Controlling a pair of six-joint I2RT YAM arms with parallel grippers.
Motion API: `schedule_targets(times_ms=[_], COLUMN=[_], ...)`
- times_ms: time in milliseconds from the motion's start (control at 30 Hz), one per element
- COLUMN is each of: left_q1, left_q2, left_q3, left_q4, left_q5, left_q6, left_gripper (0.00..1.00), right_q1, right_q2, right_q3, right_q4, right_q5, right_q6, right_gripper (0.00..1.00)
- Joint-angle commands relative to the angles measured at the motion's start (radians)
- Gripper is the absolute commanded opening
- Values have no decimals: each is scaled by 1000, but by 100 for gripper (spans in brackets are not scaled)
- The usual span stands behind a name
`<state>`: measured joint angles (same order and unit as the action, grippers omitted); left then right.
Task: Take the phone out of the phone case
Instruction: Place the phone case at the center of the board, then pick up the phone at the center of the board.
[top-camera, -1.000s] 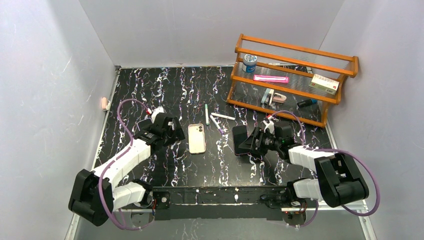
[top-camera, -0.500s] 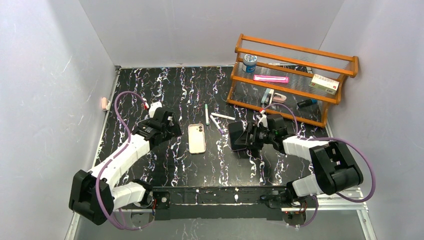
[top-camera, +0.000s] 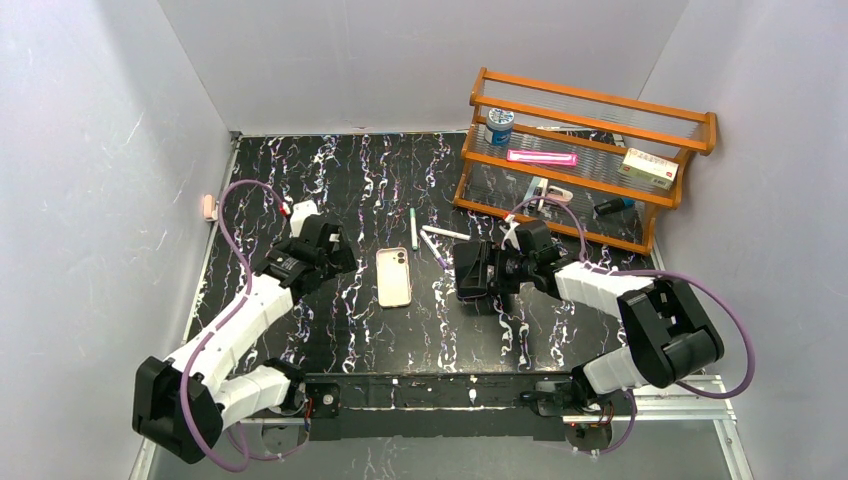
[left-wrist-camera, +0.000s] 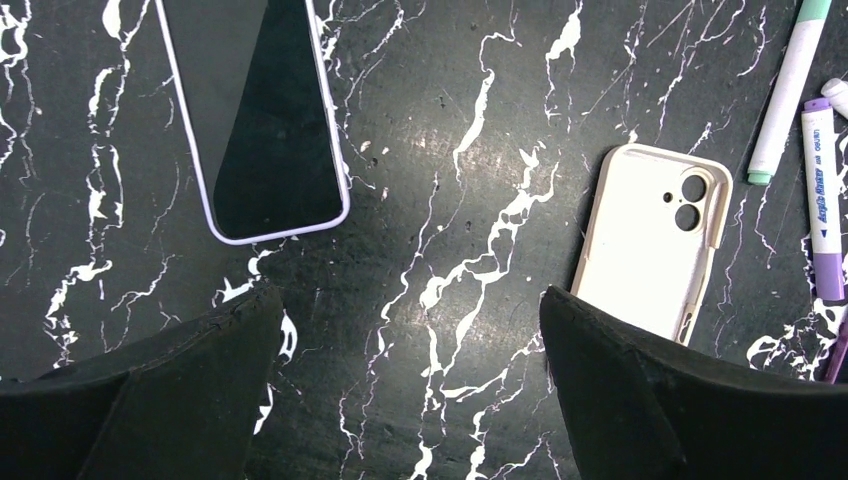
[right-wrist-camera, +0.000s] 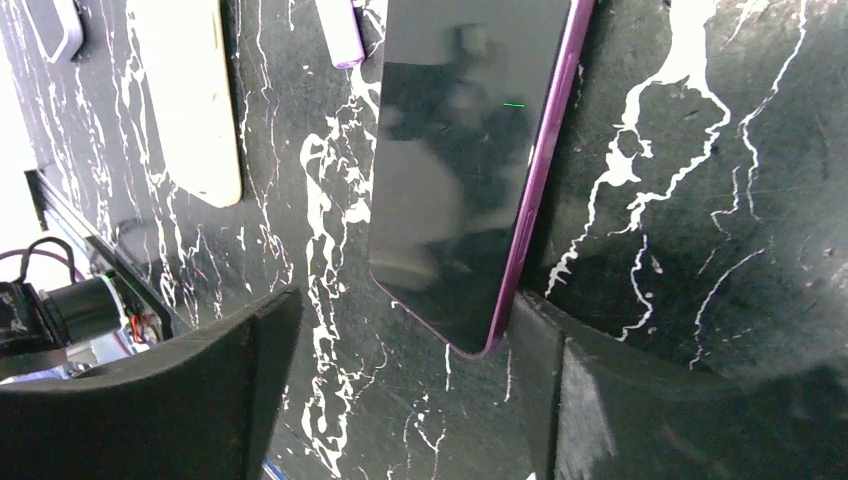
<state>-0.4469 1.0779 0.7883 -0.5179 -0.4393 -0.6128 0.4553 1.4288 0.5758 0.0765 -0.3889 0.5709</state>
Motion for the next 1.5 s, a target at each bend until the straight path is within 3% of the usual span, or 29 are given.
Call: schedule_targets(times_ms=[0, 67, 333, 500, 633, 800, 1067, 1467], left_q1=[7, 7, 7, 8, 24, 123, 211, 438], left_q2=[-44, -53, -73, -81, -79, -39, 94, 337], left_q3=[31, 32, 34, 31, 4, -16, 55, 111], left_q4=[-38, -42, -46, -58, -18, 26, 24, 66], left_q5=[-75, -83, -101, -131, -82, 27, 59, 239], left_q6=[0, -3, -8, -15, -1, 29, 91, 168], left_gripper=[98, 98, 98, 98, 98, 98, 98, 98], right_q1=[25, 31, 39, 37, 37, 37, 37, 36], right_q2=[3, -13, -82, -204, -344, -513, -714, -923], right_q3=[9, 26, 64, 71, 25, -67, -184, -300], right_q4=[-138, -184, -266, -295, -224, -86, 41, 50], right_q5=[123, 159, 189, 272, 341, 383, 450, 655], right_q6=[-26, -37, -82, -118, -118, -123, -191, -139], right_gripper=[92, 99, 99, 99, 99, 99, 99, 99])
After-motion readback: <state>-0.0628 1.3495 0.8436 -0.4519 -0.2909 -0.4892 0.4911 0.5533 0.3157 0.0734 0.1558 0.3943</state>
